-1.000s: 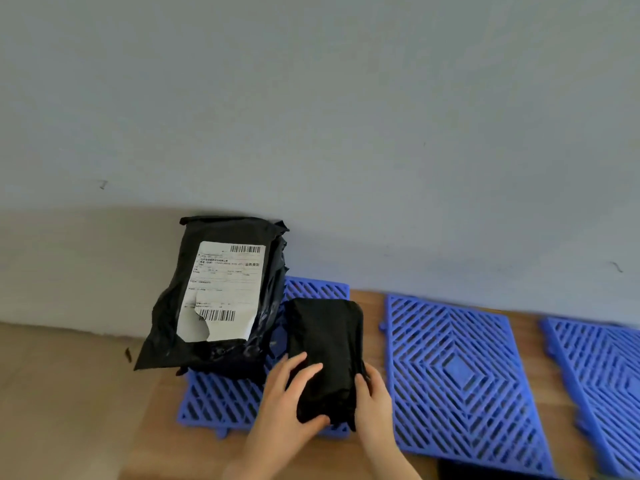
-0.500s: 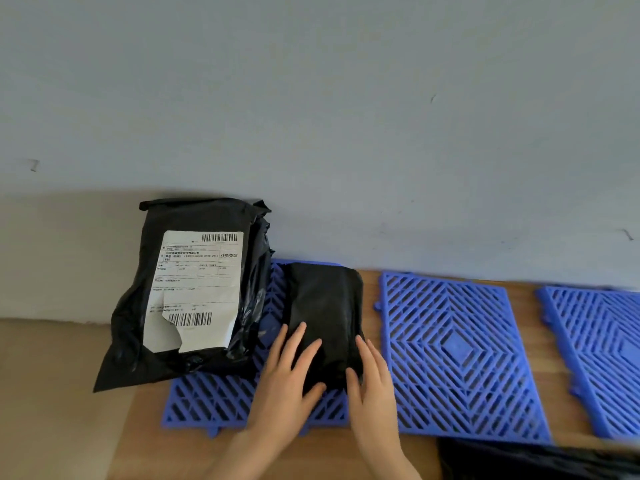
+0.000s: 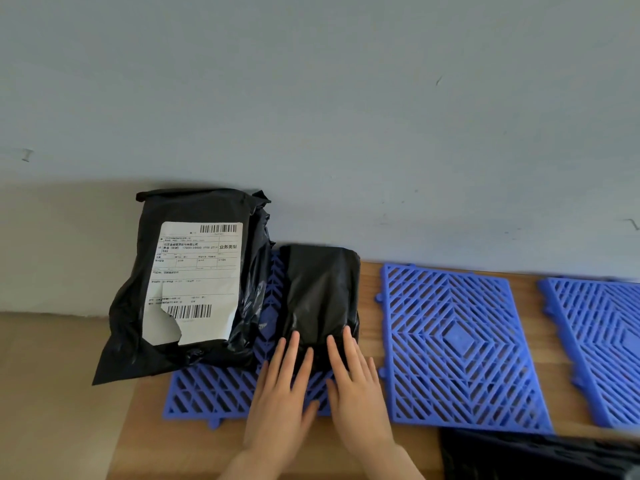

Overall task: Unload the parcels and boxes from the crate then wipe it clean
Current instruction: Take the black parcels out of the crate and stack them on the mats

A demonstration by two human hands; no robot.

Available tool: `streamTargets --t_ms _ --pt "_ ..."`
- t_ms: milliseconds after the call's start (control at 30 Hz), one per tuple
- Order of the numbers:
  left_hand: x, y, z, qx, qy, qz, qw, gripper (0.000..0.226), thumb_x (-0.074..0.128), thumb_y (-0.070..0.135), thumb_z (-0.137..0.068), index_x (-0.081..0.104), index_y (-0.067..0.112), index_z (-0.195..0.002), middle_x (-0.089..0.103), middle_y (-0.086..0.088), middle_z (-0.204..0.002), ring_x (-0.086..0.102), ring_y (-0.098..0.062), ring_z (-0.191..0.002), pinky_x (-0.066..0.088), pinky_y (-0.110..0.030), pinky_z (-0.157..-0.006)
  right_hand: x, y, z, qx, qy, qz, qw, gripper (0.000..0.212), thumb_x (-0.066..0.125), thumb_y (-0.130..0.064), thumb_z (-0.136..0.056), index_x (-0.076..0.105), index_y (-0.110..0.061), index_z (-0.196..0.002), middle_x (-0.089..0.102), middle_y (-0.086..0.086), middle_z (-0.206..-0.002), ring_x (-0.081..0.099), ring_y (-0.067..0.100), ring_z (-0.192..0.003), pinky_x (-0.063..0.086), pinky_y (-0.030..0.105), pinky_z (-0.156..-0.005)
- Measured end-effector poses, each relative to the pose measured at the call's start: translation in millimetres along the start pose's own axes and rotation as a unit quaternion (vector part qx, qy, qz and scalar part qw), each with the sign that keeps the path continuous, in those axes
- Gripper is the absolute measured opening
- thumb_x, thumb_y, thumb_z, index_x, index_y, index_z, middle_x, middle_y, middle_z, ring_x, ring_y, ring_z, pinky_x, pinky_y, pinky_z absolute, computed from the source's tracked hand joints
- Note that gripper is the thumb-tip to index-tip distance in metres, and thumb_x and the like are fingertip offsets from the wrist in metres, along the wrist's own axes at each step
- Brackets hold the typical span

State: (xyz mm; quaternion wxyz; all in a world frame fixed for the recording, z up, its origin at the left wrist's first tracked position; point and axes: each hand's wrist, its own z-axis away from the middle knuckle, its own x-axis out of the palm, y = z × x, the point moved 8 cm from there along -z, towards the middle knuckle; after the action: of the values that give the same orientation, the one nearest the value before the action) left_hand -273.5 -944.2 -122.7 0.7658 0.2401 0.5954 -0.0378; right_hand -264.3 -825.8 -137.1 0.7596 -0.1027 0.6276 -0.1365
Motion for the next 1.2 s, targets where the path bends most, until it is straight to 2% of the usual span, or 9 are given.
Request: streamTargets --t_ms 67,167,233,467,567,667,867,1067,1200 --pt "-2 1 -6 0.003 0.005 -0.002 1.0 0.084 0.08 0.046 -0.073 0.047 0.017 -0.145 0.025 -0.012 -0.159 0.029 -0.033 -0.144 0.038 -0.044 -0.109 -3 0 -9 0.002 -0.007 0.004 1.0 0.066 0.034 -0.033 -0.103 -0.014 -0.04 -0.148 -0.028 -0.013 -0.154 -0.017 0.008 -0.145 -0.006 0.032 -0.116" --pt "6 -4 -9 0.002 -0.014 0.02 1.0 0.078 0.045 0.048 -0.099 -0.002 0.027 -0.156 -0.035 0.001 -0.156 -0.03 -0.023 -0.144 -0.006 -0.036 -0.118 -7 -1 -15 0.0 -0.026 0.01 1.0 0.063 0.033 -0.035 -0.103 -0.008 -0.037 -0.151 -0.025 -0.01 -0.156 -0.012 0.01 -0.147 -0.001 0.035 -0.118" --pt "5 -6 -8 -0.002 -0.018 0.022 1.0 0.075 0.038 0.049 -0.101 -0.01 0.03 -0.155 -0.043 0.006 -0.151 -0.039 -0.017 -0.14 -0.013 -0.033 -0.116 -9 -1 -14 -0.003 -0.036 0.013 0.999 0.062 0.033 -0.037 -0.103 -0.007 -0.037 -0.152 -0.024 -0.01 -0.157 -0.01 0.012 -0.147 0.002 0.037 -0.119" --pt "-36 12 -7 -0.004 0.056 0.095 0.994 0.06 0.049 0.043 -0.099 0.027 0.029 -0.153 0.003 0.009 -0.163 -0.013 -0.007 -0.147 0.006 -0.027 -0.118 -66 -2 -1 -0.026 0.022 0.013 0.999 0.061 0.037 -0.038 -0.102 0.003 -0.036 -0.153 -0.008 -0.004 -0.161 -0.002 0.016 -0.149 0.003 0.037 -0.119" --pt "-63 36 -3 0.003 0.104 0.14 0.985 0.052 0.056 0.037 -0.096 0.044 0.025 -0.145 0.031 0.009 -0.155 0.019 -0.01 -0.147 0.026 -0.03 -0.116 -115 0 14 -0.036 0.077 0.002 0.996 0.058 0.038 -0.038 -0.101 0.013 -0.033 -0.153 -0.002 -0.004 -0.162 0.002 0.016 -0.148 0.005 0.037 -0.119" --pt "-95 75 10 0.043 0.17 0.166 0.97 0.041 0.064 0.028 -0.093 0.057 0.019 -0.132 0.053 0.009 -0.133 0.049 -0.012 -0.126 0.044 -0.028 -0.102 -167 12 40 -0.041 0.12 0.005 0.992 0.052 0.037 -0.038 -0.102 0.023 -0.029 -0.151 0.002 -0.002 -0.162 0.004 0.017 -0.148 0.006 0.037 -0.12" --pt "-136 187 50 0.119 0.224 0.229 0.94 0.032 0.066 0.019 -0.09 0.063 0.019 -0.122 0.061 0.009 -0.117 0.057 -0.01 -0.11 0.048 -0.027 -0.091 -266 59 131 -0.038 0.22 -0.008 0.975 0.044 0.055 -0.026 -0.096 0.051 -0.013 -0.138 0.033 0.008 -0.153 0.035 0.027 -0.139 0.029 0.043 -0.114" --pt "-144 310 85 0.204 0.236 0.249 0.917 0.034 0.07 0.012 -0.087 0.064 0.019 -0.12 0.063 0.007 -0.115 0.056 -0.009 -0.109 0.04 -0.019 -0.096 -311 150 236 0.005 0.26 0.028 0.965 0.041 0.054 -0.027 -0.095 0.054 -0.017 -0.135 0.043 0.003 -0.147 0.041 0.023 -0.134 0.031 0.037 -0.111" --pt "-117 391 104 0.259 0.19 0.234 0.918 0.038 0.071 0.017 -0.085 0.062 0.021 -0.122 0.06 0.009 -0.116 0.057 -0.012 -0.11 0.046 -0.028 -0.092 -316 227 300 0.063 0.261 0.05 0.962 0.04 0.053 -0.028 -0.095 0.054 -0.02 -0.134 0.044 -0.001 -0.146 0.043 0.021 -0.131 0.034 0.035 -0.107"
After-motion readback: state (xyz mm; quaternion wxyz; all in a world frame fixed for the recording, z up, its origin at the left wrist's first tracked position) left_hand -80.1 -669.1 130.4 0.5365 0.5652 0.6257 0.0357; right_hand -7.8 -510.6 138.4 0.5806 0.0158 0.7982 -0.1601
